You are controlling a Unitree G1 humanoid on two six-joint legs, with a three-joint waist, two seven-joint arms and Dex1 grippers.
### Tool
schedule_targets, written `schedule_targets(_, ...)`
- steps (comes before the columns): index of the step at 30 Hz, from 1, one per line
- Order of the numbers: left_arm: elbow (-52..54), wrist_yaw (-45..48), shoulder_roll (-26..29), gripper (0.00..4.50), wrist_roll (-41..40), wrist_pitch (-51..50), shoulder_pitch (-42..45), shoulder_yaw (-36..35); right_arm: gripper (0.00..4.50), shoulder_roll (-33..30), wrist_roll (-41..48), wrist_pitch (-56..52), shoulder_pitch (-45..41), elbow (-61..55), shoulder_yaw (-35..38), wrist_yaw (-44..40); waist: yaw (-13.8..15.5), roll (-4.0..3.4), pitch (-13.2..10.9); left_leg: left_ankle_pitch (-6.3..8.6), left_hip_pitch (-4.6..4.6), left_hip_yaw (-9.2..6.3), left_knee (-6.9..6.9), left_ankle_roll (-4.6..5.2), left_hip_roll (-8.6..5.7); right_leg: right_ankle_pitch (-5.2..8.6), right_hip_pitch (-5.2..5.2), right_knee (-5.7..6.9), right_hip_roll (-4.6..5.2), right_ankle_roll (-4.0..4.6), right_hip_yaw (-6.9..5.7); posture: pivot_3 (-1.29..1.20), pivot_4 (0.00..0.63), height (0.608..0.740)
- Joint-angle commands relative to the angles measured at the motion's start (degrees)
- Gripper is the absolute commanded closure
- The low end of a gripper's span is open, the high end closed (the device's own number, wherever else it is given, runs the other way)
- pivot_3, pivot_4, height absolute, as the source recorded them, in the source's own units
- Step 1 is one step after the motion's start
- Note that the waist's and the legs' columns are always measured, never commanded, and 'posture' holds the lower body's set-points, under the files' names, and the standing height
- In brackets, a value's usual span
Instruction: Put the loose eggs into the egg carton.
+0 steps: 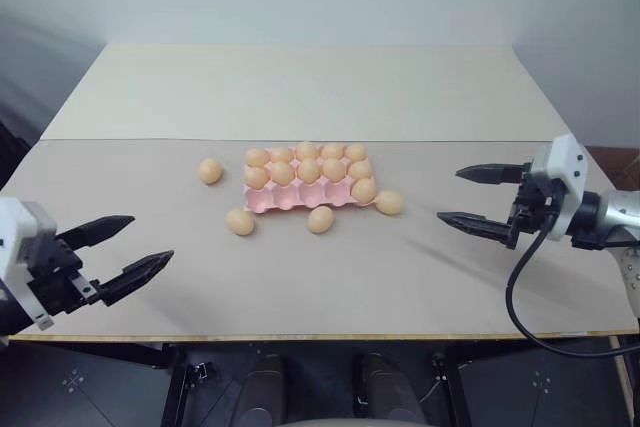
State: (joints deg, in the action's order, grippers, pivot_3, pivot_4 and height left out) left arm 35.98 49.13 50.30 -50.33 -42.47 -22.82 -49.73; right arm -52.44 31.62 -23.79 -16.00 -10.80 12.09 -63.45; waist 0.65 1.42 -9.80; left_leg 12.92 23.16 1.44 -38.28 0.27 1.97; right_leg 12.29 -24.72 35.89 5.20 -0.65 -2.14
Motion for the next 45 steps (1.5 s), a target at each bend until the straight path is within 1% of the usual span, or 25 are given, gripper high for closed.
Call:
schedule_targets(1, -0.42, -0.53, -0.09, 0.02, -1.08, 0.32, 1.12, -1.15, 0.00, -0.65, 0.44, 0.59, -0.33, -1.73, 1.91, 0.03, 0.00, 0.00, 0.00, 0.00, 0.00, 0.00, 0.00, 0.00, 0.00, 0.00, 0.00, 0.00, 0.00, 0.00, 0.00, 0.00, 0.150, 0.740)
schedule_targets(4, -0.56, -1.65, 0.16, 0.02, -1.25, -0.40, 1.64, -1.33, 0.00, -0.69, 0.50, 0.59, -0.34, -1.66, 2.05, 0.03, 0.00, 0.00, 0.00, 0.00, 0.01, 0.02, 0.00, 0.00, 0.00, 0.00, -0.01, 0.00, 0.00, 0.00, 0.02, 0.00, 0.150, 0.740)
schedule_targets(6, -0.26, -0.38, 0.50, 0.02, 0.12, 0.76, 1.05, -1.04, 0.00, -0.74, 0.50, 0.63, -0.30, -1.68, 2.16, 0.02, -0.01, 0.00, 0.00, 0.00, 0.01, 0.03, 0.00, 0.00, -0.01, 0.00, -0.01, 0.00, 0.01, 0.00, 0.03, 0.00, 0.150, 0.740)
schedule_targets(12, -0.72, 2.62, 0.57, 0.02, -1.53, 1.64, 1.51, -2.36, 0.00, -1.62, -0.02, 0.10, -1.33, -1.22, 1.75, 0.01, 0.00, 0.00, 0.00, 0.00, 0.01, 0.06, 0.00, 0.00, 0.00, 0.00, -0.03, 0.01, 0.00, 0.00, 0.05, 0.00, 0.150, 0.740)
schedule_targets(16, -0.89, 5.18, 0.50, 0.02, -2.01, 2.77, 1.95, -2.78, 0.00, -3.41, -1.29, -0.85, -3.83, 0.54, -0.05, -0.71, -0.03, 0.00, 0.00, 0.00, 0.02, 0.15, 0.00, 0.00, 0.00, -0.01, -0.12, 0.07, 0.01, 0.00, 0.13, 0.00, 0.150, 0.740)
schedule_targets(19, -1.57, 5.59, 0.87, 0.02, -2.27, 2.57, 2.78, -2.03, 0.00, -3.53, -4.34, -0.46, -5.64, 1.72, -3.73, -0.49, -0.06, 0.03, 0.02, 0.00, 0.01, 0.16, 0.00, 0.00, 0.02, -0.01, -0.14, 0.07, -0.02, 0.01, 0.13, 0.00, 0.150, 0.740)
schedule_targets(24, -3.37, 5.93, 2.18, 0.02, -1.45, 2.64, 5.70, 0.83, 0.00, 0.48, -10.05, 1.71, -10.74, 5.01, -12.33, -0.56, -0.18, 0.03, 0.01, 0.00, 0.02, 0.21, 0.00, 0.01, 0.02, -0.02, -0.22, 0.17, -0.05, 0.03, 0.22, 0.00, 0.150, 0.740)
schedule_targets(29, -3.79, 5.97, 2.56, 0.02, -1.70, 2.36, 7.59, 2.59, 0.00, 7.31, -20.29, 6.01, -16.83, 13.65, -21.12, 3.78, -0.36, 0.05, 0.02, -0.01, 0.06, 0.30, 0.00, 0.01, 0.02, -0.05, -0.31, 0.19, -0.10, 0.04, 0.35, 0.00, 0.150, 0.740)
schedule_targets(33, -3.73, 5.36, 2.40, 0.02, -1.34, 2.46, 8.23, 3.29, 0.00, 12.80, -25.09, 7.68, -21.71, 21.72, -24.61, 6.22, -0.66, 0.05, 0.02, -0.01, 0.10, 0.38, 0.00, 0.01, 0.00, -0.12, -0.36, 0.19, -0.10, 0.01, 0.46, 0.00, 0.150, 0.740)
schedule_targets(35, -3.56, 5.25, 2.29, 0.02, -1.39, 2.42, 8.15, 3.17, 0.00, 14.84, -26.78, 9.16, -23.28, 24.99, -25.79, 6.55, -0.73, 0.05, 0.01, -0.01, 0.11, 0.41, 0.00, 0.01, -0.01, -0.31, -0.39, 0.19, -0.11, -0.29, 0.51, 0.00, 0.150, 0.740)
schedule_targets(38, -2.92, 5.06, 1.94, 0.02, -1.43, 2.32, 7.52, 2.63, 0.00, 17.72, -30.51, 11.50, -25.72, 30.36, -27.78, 8.54, -0.89, 0.05, 0.01, 0.00, 0.10, 0.43, 0.00, 0.01, -0.01, -0.33, -0.39, 0.18, -0.11, -0.32, 0.52, 0.00, 0.150, 0.740)
schedule_targets(41, -2.51, 4.60, 1.77, 0.00, -1.42, 2.32, 7.28, 2.36, 0.58, 18.85, -31.39, 13.02, -26.53, 33.20, -27.53, 8.16, -0.95, 0.05, 0.01, -0.01, 0.09, 0.45, 0.00, 0.01, -0.01, -0.35, -0.39, 0.19, -0.11, -0.34, 0.55, 0.00, 0.150, 0.740)
schedule_targets(45, -1.97, 4.46, 1.56, 0.00, -1.73, 2.16, 6.42, 1.31, 1.91, 17.30, -30.46, 12.42, -25.38, 30.99, -26.07, 5.86, -1.08, 0.05, 0.01, 0.00, 0.09, 0.46, 0.00, 0.01, -0.01, -0.37, -0.40, 0.18, -0.11, -0.34, 0.59, 0.00, 0.150, 0.740)
